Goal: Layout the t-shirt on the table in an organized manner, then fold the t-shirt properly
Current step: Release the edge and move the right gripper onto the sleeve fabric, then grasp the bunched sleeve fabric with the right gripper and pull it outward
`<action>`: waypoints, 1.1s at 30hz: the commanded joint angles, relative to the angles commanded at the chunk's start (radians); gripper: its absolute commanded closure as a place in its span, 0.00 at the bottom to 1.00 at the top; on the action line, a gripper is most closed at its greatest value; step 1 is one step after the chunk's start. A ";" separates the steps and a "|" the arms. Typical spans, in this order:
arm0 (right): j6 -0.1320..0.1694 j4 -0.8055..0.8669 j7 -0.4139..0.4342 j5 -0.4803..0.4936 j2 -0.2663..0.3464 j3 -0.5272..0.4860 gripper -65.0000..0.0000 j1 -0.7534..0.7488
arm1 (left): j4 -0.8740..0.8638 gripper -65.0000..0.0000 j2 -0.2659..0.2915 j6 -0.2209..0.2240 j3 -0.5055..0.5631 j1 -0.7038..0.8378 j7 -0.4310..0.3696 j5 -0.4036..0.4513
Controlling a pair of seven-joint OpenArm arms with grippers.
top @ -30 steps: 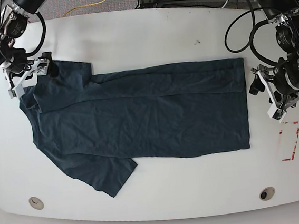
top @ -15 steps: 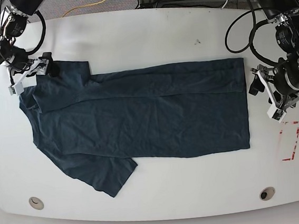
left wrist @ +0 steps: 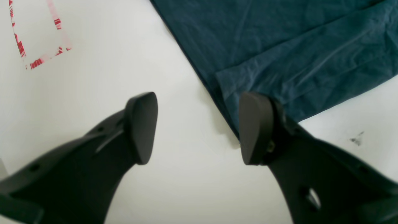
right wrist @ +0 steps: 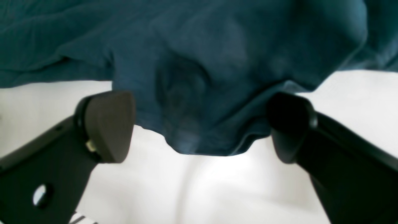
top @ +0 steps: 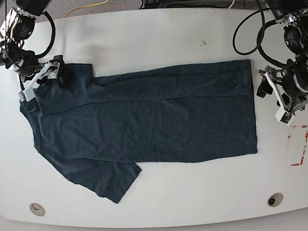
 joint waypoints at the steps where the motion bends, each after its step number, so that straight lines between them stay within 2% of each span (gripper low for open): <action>1: 0.000 0.000 0.002 -0.002 -0.002 0.000 0.16 0.000 | 0.000 0.41 0.000 0.000 0.000 0.000 0.000 0.000; 2: 0.000 0.000 0.002 -0.003 -0.002 0.000 0.25 0.002 | 0.000 0.41 0.000 0.000 0.000 0.002 0.000 0.000; 3: 0.000 0.000 0.002 -0.005 -0.002 0.000 0.28 0.003 | 0.000 0.41 0.000 0.000 0.000 0.002 0.000 0.000; 5: 0.000 0.000 0.002 -0.005 -0.002 0.000 0.50 0.005 | 0.000 0.41 0.000 0.000 0.000 0.009 0.000 0.000; 11: 0.000 0.000 0.002 0.002 0.000 -0.002 0.98 0.009 | 0.000 0.41 0.000 0.000 0.000 0.012 0.000 0.000; 20: 0.000 0.057 -0.008 0.003 -0.003 -0.003 1.00 0.031 | 0.000 0.41 0.002 0.000 0.000 0.014 0.000 0.000; 24: 0.000 0.129 -0.084 0.003 -0.009 0.000 1.00 0.068 | 0.000 0.41 0.000 0.000 0.000 0.014 0.000 0.002; 33: 0.000 0.141 -0.084 0.057 -0.034 -0.002 1.00 0.192 | 0.000 0.41 -0.003 0.000 0.000 0.014 0.000 0.005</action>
